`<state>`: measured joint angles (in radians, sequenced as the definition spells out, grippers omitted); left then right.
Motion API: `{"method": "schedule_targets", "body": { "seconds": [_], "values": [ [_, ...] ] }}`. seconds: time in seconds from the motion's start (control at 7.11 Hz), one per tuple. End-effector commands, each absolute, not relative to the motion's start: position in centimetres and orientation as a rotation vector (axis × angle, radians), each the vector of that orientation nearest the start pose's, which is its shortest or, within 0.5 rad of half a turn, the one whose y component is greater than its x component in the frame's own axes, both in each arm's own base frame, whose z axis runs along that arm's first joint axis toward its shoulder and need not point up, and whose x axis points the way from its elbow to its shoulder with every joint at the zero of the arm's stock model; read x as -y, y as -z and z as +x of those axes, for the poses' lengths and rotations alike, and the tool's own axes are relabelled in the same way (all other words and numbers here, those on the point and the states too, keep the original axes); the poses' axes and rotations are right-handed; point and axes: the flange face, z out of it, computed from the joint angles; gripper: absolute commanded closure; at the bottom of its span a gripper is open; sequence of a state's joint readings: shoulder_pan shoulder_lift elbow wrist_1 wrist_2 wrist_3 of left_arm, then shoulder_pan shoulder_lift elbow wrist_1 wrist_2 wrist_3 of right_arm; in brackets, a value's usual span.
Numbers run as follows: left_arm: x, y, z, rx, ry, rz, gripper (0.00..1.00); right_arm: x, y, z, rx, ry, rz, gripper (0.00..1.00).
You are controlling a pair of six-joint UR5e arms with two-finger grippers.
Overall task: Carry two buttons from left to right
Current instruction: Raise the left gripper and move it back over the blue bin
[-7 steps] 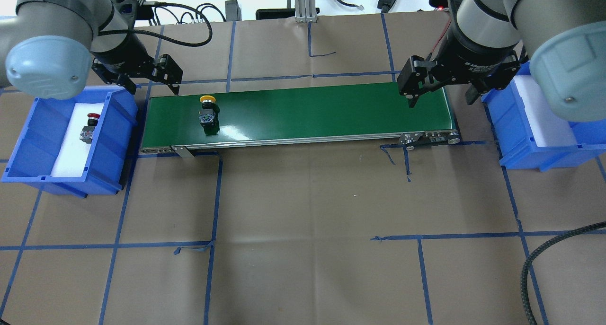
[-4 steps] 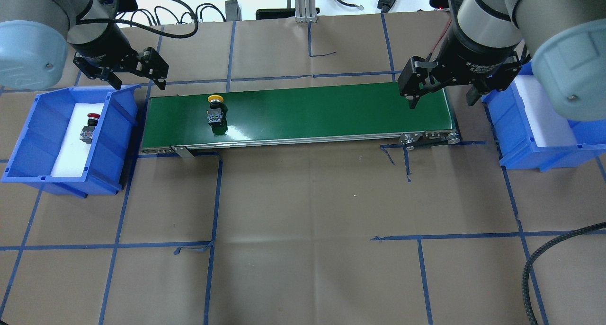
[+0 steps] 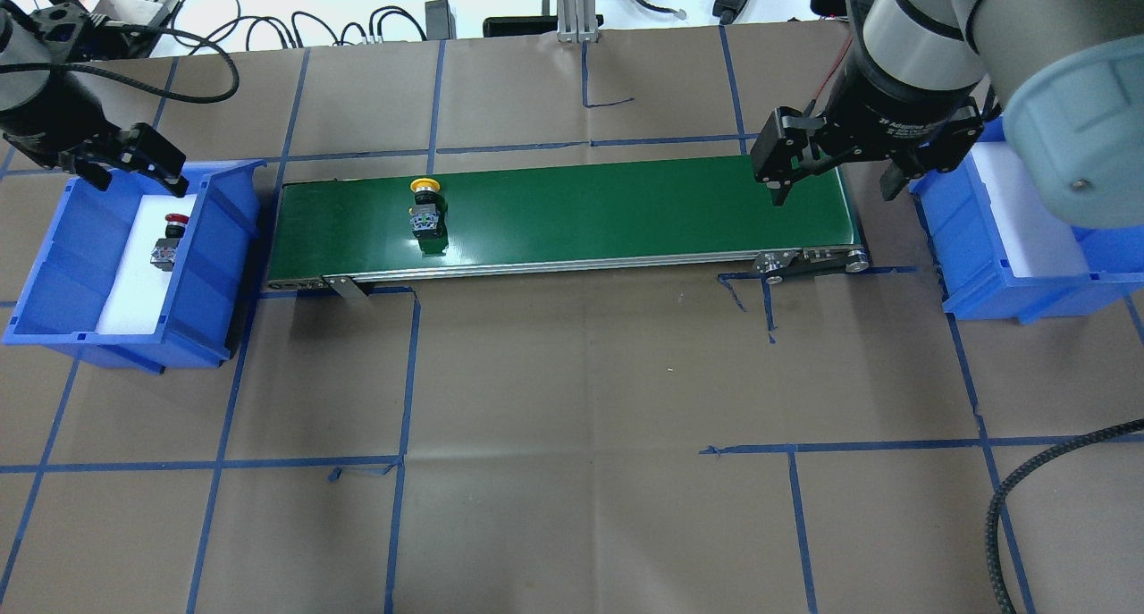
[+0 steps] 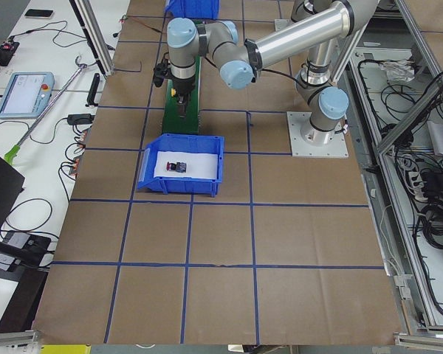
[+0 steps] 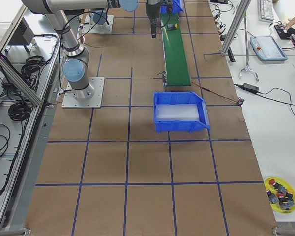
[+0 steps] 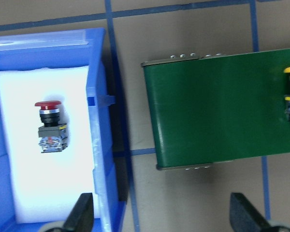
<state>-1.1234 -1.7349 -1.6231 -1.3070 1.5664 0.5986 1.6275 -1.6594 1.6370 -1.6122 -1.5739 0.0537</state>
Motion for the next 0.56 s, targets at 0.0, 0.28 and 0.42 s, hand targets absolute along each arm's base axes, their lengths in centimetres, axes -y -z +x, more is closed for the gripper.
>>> {"method": "schedule_targets", "body": {
  "seconds": [0.0,0.28,0.42],
  "values": [
    [55.9,-38.0,19.5,-3.126,0.033,0.224,0.01,45.2,-50.2,15.9,-3.139,0.101,-0.005,0.0],
    [57.1,-35.4,20.5,-3.092,0.103,0.2,0.0,45.1,-50.1,15.9,-3.14,0.096,-0.002,0.0],
    [57.3,-35.0,20.6,-3.1,0.098,0.16,0.0,45.1,-50.1,15.9,-3.14,0.096,-0.002,0.0]
  ]
}}
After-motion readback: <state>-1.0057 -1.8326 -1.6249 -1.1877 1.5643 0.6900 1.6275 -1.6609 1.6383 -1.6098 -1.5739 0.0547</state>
